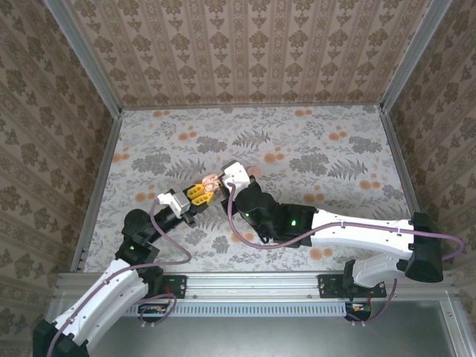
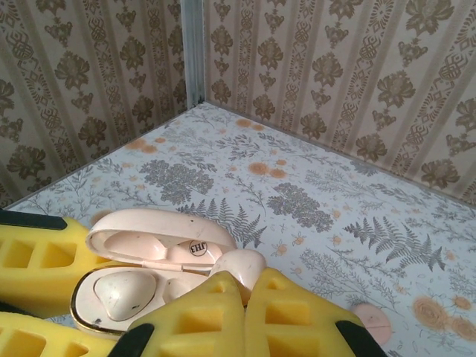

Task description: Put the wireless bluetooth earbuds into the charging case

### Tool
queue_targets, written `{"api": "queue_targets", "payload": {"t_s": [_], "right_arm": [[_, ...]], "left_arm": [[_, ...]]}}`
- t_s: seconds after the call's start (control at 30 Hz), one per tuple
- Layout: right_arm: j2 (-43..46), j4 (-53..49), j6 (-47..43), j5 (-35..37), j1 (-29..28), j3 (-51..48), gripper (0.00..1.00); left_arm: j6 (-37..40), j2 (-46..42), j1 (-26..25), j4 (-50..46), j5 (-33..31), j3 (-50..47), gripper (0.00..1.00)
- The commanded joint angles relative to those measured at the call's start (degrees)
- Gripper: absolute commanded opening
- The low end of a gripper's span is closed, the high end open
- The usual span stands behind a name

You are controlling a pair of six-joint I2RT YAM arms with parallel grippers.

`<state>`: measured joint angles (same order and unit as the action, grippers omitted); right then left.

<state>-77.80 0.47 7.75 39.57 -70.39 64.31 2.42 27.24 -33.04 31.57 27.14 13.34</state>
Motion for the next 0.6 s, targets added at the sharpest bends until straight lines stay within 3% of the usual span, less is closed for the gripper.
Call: {"api": "queue_targets", "payload": {"t_s": [0.0,0.57], "right_arm": [[-0.99,0.86,0.21,3.03,0.16,-0.77,0.04],[-4.49,-3.11,-0.18,4.21,-2.34,-1.5,0.08]], "left_arm": [[1.17,-0.98,-0.45,3.23,-0.13,0.37,0.0],[2.77,-0.98,-0.63,3.32,-2.32,0.59,0.0]]}}
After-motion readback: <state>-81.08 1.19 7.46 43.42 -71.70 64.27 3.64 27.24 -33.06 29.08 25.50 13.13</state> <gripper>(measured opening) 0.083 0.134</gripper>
